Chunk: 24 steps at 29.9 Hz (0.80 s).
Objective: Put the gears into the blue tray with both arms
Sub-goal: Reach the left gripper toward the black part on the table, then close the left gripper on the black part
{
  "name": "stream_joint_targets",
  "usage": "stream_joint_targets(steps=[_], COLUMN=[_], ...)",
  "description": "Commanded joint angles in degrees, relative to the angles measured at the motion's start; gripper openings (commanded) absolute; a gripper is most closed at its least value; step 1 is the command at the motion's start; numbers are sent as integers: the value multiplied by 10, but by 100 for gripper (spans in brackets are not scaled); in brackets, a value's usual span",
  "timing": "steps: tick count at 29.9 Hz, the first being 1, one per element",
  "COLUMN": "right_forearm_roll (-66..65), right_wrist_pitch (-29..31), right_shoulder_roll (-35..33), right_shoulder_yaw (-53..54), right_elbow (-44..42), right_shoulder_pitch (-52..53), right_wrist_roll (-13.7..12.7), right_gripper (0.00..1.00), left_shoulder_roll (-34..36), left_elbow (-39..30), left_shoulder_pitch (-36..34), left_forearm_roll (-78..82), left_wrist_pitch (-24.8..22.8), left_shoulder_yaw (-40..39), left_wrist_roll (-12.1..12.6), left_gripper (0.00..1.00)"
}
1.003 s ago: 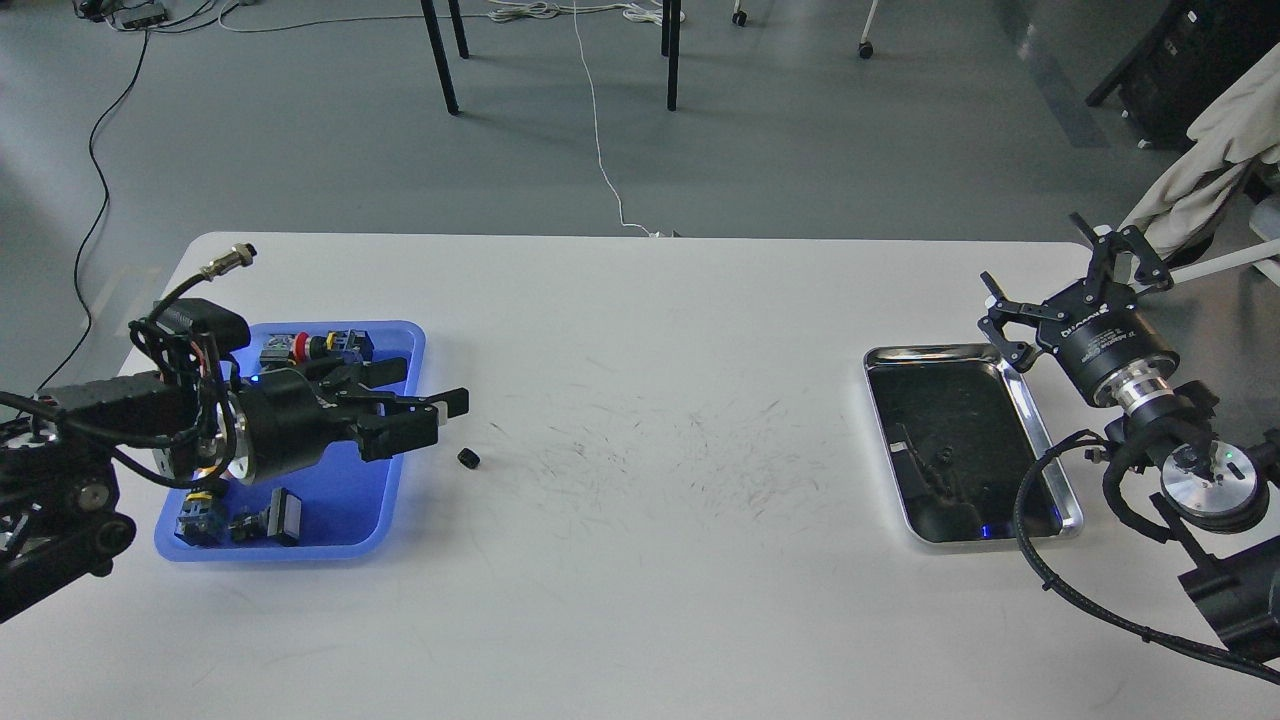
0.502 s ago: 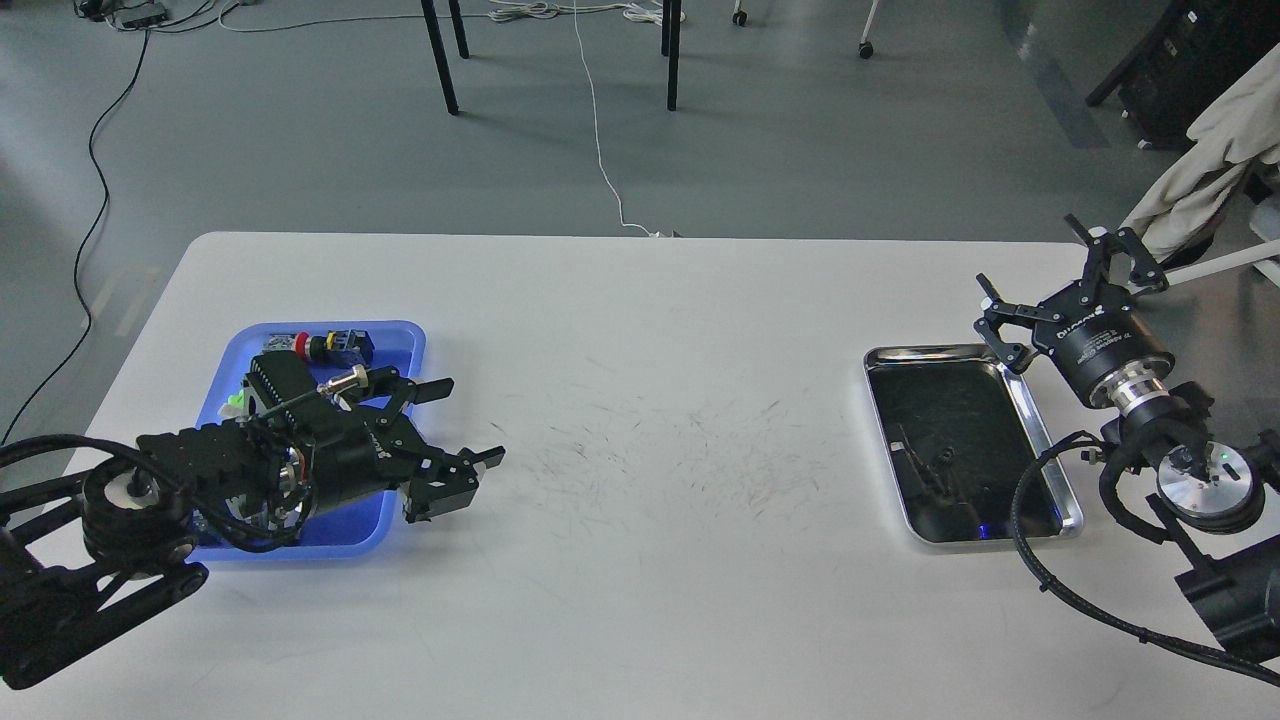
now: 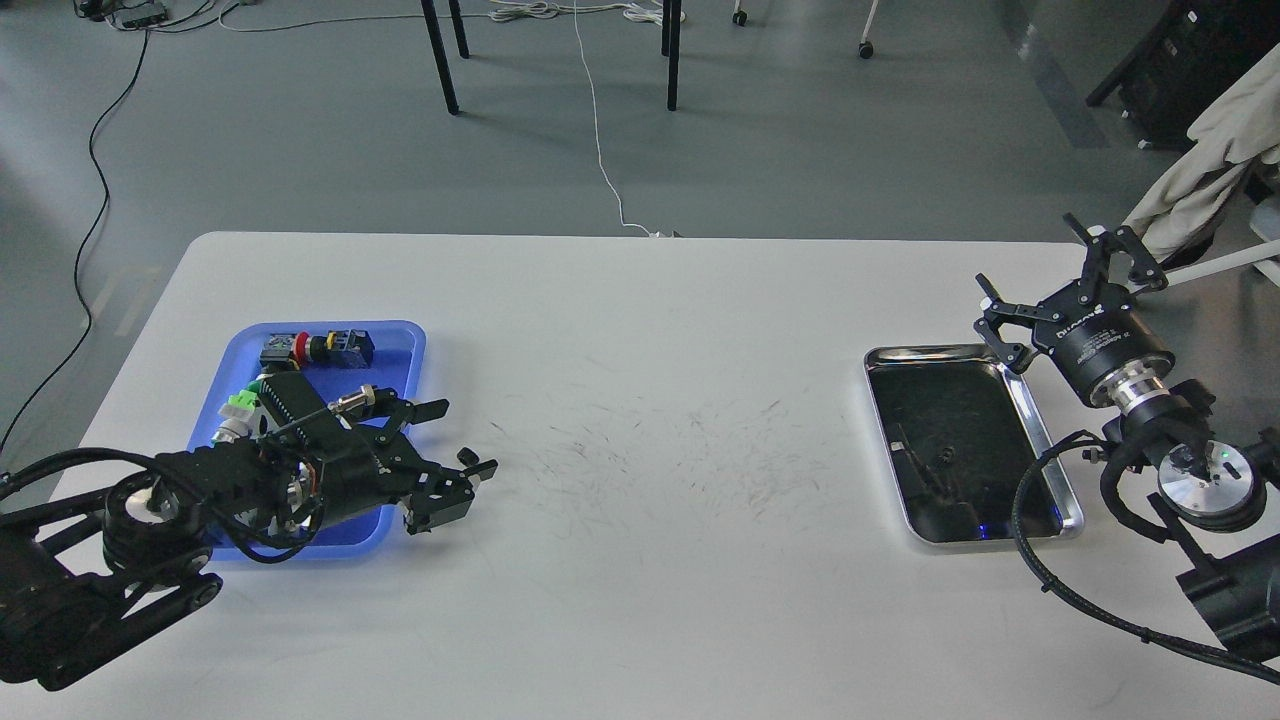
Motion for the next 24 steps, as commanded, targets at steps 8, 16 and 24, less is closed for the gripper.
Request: stream_joint_targets(steps=[8,16,24], right_forearm_roll=[-1,-3,-4], right_wrist_pitch=[0,0,0], right_shoulder_roll=[-3,-4,-5], right_shoulder_yaw=[0,0,0], right_elbow=[0,0,0], right_shoulder_pitch=[0,0,0], right_wrist_roll=[0,0,0], right_gripper=[95,95,95], left_shoulder_roll=[-14,-24,-31], left_elbow=[33,53,78], left_shoulder_pitch=[1,2,4], left_forearm_roll=[0,0,0], left_wrist_pitch=[2,2,14], left_shoulder_yaw=[16,19,20], left_wrist_roll=[1,1,1], left_gripper=[82,78,69])
